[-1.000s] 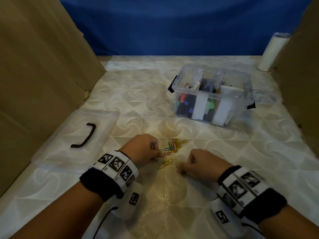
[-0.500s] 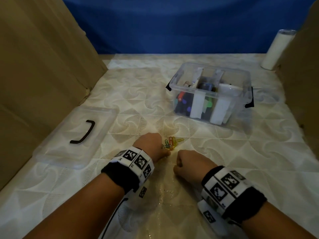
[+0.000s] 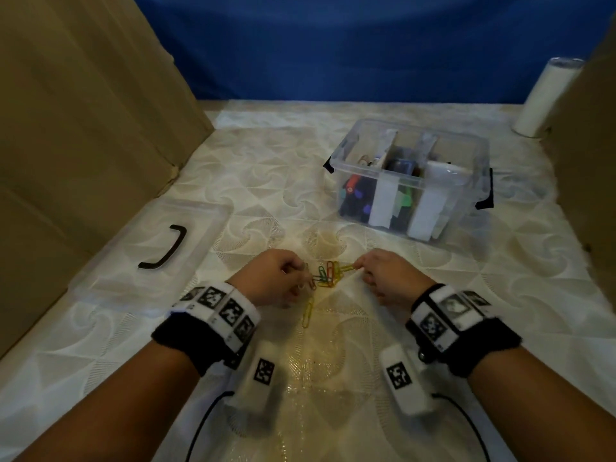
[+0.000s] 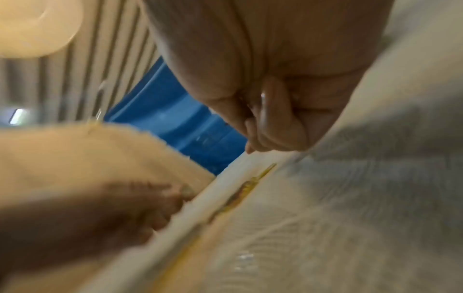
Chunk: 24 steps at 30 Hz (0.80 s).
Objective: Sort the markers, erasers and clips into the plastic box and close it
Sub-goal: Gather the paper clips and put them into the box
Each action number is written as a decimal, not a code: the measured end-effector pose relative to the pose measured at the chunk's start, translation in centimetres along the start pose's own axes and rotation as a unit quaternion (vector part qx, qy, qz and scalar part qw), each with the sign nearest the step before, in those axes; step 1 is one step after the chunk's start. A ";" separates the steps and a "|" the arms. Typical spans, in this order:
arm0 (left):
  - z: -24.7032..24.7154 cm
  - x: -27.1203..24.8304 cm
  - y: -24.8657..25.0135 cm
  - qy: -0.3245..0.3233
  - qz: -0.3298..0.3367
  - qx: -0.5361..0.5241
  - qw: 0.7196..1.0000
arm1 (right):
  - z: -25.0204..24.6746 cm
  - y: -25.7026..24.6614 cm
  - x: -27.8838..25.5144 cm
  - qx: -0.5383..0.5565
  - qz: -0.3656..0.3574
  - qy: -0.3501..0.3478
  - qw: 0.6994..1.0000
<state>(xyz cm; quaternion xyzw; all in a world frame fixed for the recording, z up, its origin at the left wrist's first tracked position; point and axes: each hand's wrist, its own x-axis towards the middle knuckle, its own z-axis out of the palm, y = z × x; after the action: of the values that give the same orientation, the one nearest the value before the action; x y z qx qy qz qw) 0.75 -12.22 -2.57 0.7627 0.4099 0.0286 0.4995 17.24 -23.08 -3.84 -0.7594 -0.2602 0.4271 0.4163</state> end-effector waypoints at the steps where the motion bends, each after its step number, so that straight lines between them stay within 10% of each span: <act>1: -0.3 -0.1 -0.2 -0.006 -0.007 -0.044 0.999 | 0.5 -0.4 0.5 -0.120 -0.017 0.004 0.993; 10: -1.8 -0.5 -0.7 -0.019 -0.119 -0.357 0.926 | 6.9 -2.4 1.2 -0.483 -0.040 0.030 0.874; 17: -2.1 -0.2 -1.1 -0.063 -0.123 -0.254 0.957 | 7.3 -2.1 0.3 -0.497 -0.067 0.035 0.865; 21: -2.2 0.0 -1.7 -0.049 -0.031 -0.120 0.991 | 4.1 -2.5 0.0 -0.309 -0.070 -0.027 0.948; 24: -1.9 0.0 -1.6 -0.056 0.018 0.009 0.998 | 1.4 -1.8 -1.0 0.161 -0.023 -0.075 0.984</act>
<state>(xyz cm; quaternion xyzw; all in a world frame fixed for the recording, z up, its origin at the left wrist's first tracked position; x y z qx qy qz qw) -1.10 -10.55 -2.89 0.7748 0.3682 -0.0087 0.5138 15.45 -22.32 -2.31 -0.6420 -0.2355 0.5094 0.5224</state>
